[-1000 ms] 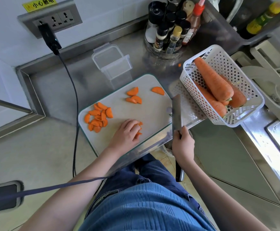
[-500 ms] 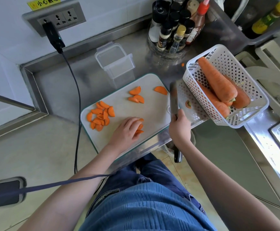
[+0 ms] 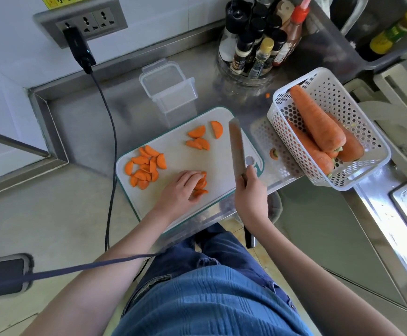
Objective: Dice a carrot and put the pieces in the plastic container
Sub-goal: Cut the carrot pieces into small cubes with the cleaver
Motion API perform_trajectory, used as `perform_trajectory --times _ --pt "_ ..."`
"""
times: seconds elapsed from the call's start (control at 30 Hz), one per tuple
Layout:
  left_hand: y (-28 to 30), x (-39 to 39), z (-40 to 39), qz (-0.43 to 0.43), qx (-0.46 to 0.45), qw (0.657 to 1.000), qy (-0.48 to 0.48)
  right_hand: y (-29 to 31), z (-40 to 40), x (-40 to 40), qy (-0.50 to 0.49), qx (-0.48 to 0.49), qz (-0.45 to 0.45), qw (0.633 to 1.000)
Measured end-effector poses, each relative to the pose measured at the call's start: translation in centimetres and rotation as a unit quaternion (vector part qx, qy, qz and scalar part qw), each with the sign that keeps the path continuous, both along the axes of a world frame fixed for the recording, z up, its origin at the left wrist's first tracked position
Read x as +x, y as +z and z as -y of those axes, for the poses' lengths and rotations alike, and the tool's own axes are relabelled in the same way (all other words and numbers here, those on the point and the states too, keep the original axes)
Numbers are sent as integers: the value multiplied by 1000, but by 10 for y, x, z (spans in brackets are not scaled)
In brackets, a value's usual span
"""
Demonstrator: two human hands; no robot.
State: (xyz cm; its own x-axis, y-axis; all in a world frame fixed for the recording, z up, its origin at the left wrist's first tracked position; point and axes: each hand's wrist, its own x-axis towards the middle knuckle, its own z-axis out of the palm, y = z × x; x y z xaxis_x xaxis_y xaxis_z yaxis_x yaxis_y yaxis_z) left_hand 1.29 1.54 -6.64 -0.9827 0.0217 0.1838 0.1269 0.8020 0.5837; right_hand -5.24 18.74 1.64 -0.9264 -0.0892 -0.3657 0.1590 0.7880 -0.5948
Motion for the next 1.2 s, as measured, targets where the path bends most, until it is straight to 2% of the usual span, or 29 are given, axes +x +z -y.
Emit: perform_trajectory --times 0.23,0.53,0.73,1.03,1.2 --pt "2 3 -3 -15 44 998 35 1 7 38 83 4 42 996" --pt "-3 10 -6 -26 62 995 75 -6 24 53 93 19 48 994" --pt "-6 13 -2 -13 53 997 52 -12 32 55 114 62 43 991" --pt "-8 12 -5 -52 40 996 62 -22 36 53 152 126 50 979" --pt "-8 12 -7 -56 49 995 73 -19 36 44 147 116 70 980"
